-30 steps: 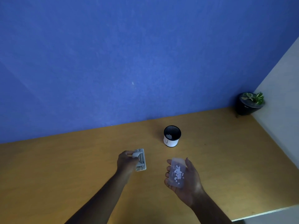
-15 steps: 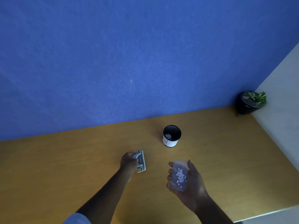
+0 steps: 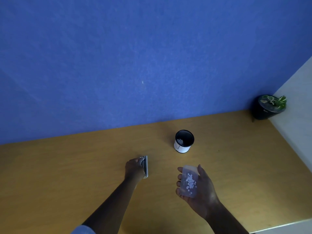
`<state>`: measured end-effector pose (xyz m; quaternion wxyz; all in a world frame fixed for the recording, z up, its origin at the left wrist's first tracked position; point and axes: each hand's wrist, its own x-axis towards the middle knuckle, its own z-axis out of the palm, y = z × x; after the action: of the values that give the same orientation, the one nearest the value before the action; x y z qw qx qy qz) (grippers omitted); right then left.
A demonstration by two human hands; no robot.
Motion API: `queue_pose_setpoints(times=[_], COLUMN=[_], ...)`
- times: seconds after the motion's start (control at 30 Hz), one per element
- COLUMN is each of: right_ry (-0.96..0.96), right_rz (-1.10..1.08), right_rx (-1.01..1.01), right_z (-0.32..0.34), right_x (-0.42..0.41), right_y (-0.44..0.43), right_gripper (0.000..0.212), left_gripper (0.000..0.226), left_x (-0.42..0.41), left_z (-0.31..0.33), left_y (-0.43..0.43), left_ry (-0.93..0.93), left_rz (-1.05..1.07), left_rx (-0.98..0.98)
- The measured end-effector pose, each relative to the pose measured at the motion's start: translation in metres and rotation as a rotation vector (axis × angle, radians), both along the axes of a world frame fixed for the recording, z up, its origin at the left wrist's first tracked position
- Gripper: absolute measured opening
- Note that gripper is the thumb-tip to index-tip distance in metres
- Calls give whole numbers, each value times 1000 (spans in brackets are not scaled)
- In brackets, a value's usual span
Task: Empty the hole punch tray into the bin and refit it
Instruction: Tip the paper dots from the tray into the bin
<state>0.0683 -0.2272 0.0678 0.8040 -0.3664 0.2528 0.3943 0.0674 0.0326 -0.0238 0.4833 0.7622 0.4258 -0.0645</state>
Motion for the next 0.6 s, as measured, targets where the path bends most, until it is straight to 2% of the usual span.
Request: queue_pose_setpoints(times=[0.07,0.13,0.6], right_ry=[-8,-13,-44], right_rz=[5,8,24], right_rx=[0,4,-8], right_z=[-1,-2,-4], right_x=[0,1,-3], right_y=[1,3,4], right_gripper=[73,73,73], left_gripper=[40,43,21], left_x=[-3,-5,-17], left_z=[-2,0,11], left_y=[0,2,6], left_ry=[-14,-17,67], left_rz=[56,87,139], left_rx=[42,49,-25])
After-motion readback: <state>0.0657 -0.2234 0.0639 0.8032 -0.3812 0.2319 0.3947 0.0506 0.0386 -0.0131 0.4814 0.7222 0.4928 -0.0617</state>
